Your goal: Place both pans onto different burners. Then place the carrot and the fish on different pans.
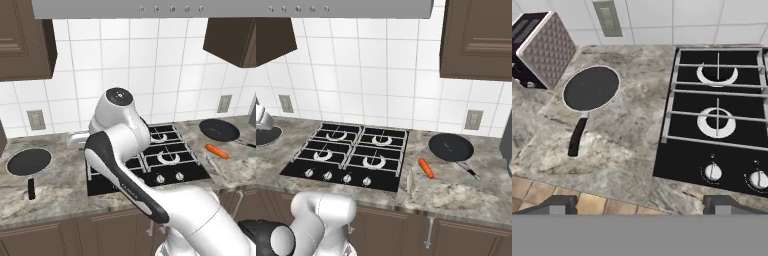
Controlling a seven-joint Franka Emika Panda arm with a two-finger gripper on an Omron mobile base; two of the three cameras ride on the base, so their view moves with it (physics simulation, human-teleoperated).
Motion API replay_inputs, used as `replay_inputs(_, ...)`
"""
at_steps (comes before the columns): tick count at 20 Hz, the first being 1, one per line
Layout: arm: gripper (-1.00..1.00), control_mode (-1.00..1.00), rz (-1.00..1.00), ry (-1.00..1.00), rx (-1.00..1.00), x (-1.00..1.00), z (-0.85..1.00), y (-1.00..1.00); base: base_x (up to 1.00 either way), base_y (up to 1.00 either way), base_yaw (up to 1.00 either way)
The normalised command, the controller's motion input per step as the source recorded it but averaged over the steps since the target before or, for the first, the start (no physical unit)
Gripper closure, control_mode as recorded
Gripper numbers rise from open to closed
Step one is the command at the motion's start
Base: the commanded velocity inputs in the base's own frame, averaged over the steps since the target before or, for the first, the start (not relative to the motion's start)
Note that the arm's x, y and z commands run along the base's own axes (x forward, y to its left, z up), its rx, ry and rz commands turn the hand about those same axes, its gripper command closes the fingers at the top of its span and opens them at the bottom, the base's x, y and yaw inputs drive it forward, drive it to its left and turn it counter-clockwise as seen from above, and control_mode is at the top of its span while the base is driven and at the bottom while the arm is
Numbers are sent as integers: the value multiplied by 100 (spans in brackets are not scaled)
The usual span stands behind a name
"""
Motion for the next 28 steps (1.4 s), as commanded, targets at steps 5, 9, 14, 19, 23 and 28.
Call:
replay_inputs(5,-100,-100,0,7,7,0,-21,57,0,0,0)
replay_inputs(9,-100,-100,0,2,1,3,-35,63,0,0,0)
replay_inputs(14,-100,-100,0,2,1,6,-33,53,0,0,0)
replay_inputs(19,-100,-100,0,7,10,8,-26,40,0,0,0)
replay_inputs(23,-100,-100,0,3,2,8,-27,44,0,0,0)
replay_inputs(28,-100,-100,0,0,-5,1,-16,39,0,0,0)
